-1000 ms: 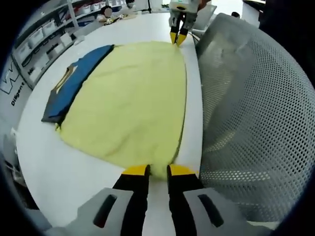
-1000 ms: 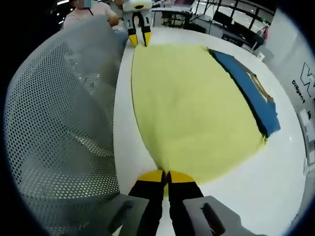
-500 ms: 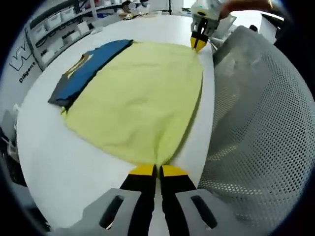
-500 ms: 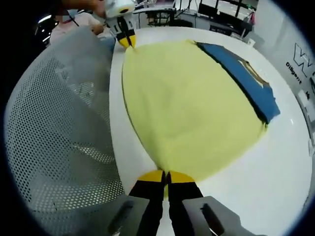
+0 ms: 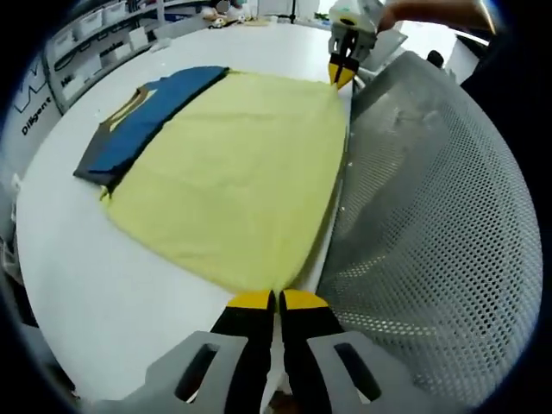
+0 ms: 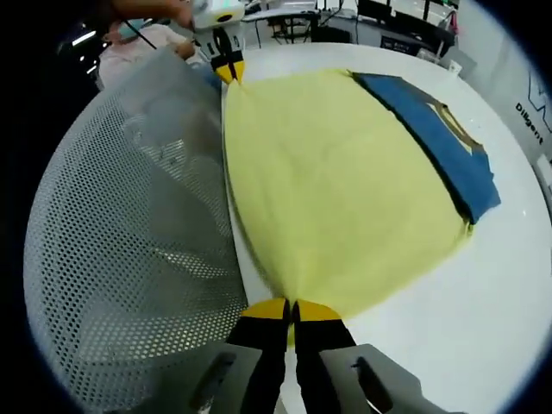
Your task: Fold the garment on the visible template until the final outline fits inside the template.
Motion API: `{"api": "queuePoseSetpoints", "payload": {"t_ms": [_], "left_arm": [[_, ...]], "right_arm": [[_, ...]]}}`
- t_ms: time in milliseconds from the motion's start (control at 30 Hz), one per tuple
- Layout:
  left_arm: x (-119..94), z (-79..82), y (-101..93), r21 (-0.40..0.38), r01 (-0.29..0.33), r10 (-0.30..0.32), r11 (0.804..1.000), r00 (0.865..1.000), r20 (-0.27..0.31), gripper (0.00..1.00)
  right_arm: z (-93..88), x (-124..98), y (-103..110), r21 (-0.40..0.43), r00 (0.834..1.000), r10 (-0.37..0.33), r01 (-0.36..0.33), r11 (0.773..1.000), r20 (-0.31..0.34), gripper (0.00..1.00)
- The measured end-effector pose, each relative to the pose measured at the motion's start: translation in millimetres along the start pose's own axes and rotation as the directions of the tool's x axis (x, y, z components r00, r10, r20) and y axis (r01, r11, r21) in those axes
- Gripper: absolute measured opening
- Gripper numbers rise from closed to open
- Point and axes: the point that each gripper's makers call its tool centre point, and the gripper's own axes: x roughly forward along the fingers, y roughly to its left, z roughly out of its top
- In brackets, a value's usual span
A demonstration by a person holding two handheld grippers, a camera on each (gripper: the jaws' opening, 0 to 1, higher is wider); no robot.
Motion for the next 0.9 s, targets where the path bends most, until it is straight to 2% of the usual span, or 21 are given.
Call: {"api": "queuePoseSetpoints", "payload": {"t_ms": [200,300,433,633,900], "left_arm": [[-9,1.6,-4.9,-0.057,0.03,-0.03,0.998,1.0,-0.002,0.0],[-15,1.1,-16.3,-0.113,0.084,-0.085,0.99,0.996,0.001,0.0],[-21,-0.1,-21.4,-0.115,0.1,-0.1,0.988,0.995,0.003,0.0],[-33,6.5,-31.3,-0.14,0.163,-0.162,0.977,0.987,0.019,0.0],[-43,10.7,-30.1,-0.135,0.173,-0.173,0.976,0.985,0.01,0.0]], "right_arm": [[3.0,-7,11,0.017,0.999,0.041,-0.041,0.999,0.01,0.0],[1.5,-10,16,0.024,0.997,0.072,-0.072,0.997,0.005,0.0],[5.1,-20,26,0.047,0.993,0.114,-0.115,0.992,0.019,0.0],[8.6,-31,34,0.088,0.985,0.171,-0.172,0.981,0.021,0.0],[14.4,-43,35,0.078,0.979,0.201,-0.202,0.976,0.019,0.0]]}}
